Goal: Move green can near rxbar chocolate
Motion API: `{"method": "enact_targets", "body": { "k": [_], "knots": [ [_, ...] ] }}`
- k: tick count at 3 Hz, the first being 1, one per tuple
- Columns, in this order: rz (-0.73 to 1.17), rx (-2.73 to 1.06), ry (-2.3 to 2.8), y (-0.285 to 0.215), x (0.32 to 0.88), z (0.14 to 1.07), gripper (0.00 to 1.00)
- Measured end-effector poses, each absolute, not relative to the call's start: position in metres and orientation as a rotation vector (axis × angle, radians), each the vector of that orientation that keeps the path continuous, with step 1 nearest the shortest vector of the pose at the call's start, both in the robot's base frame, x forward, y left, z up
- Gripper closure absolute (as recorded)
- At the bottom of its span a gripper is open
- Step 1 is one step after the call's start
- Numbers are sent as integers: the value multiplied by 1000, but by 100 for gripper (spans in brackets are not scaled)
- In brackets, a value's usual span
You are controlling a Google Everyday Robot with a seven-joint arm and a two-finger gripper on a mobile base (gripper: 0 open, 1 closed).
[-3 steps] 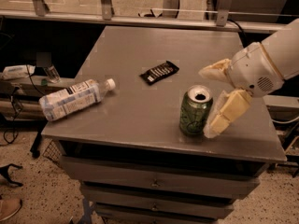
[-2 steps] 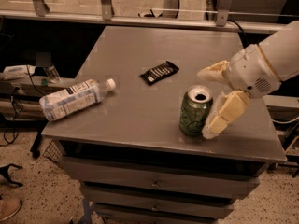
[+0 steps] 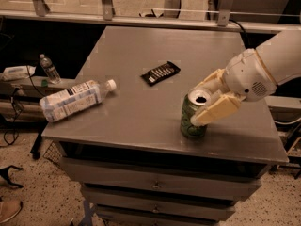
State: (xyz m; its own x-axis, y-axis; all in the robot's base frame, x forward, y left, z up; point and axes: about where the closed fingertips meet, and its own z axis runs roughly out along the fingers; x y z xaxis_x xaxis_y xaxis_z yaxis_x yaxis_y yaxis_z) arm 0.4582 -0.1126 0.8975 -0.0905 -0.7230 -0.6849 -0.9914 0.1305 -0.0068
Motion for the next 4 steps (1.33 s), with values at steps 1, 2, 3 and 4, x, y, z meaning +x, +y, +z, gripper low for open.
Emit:
{"method": "enact_targets", "body": {
  "k": [1, 2, 3, 4],
  "knots": [
    [658, -1643, 1857, -109, 459, 897, 64],
    [600, -1617, 1863, -122, 466, 909, 85],
    [537, -1489, 1929, -180, 488, 923, 100],
    [534, -1370, 1993, -229, 509, 919, 100]
  ]
}}
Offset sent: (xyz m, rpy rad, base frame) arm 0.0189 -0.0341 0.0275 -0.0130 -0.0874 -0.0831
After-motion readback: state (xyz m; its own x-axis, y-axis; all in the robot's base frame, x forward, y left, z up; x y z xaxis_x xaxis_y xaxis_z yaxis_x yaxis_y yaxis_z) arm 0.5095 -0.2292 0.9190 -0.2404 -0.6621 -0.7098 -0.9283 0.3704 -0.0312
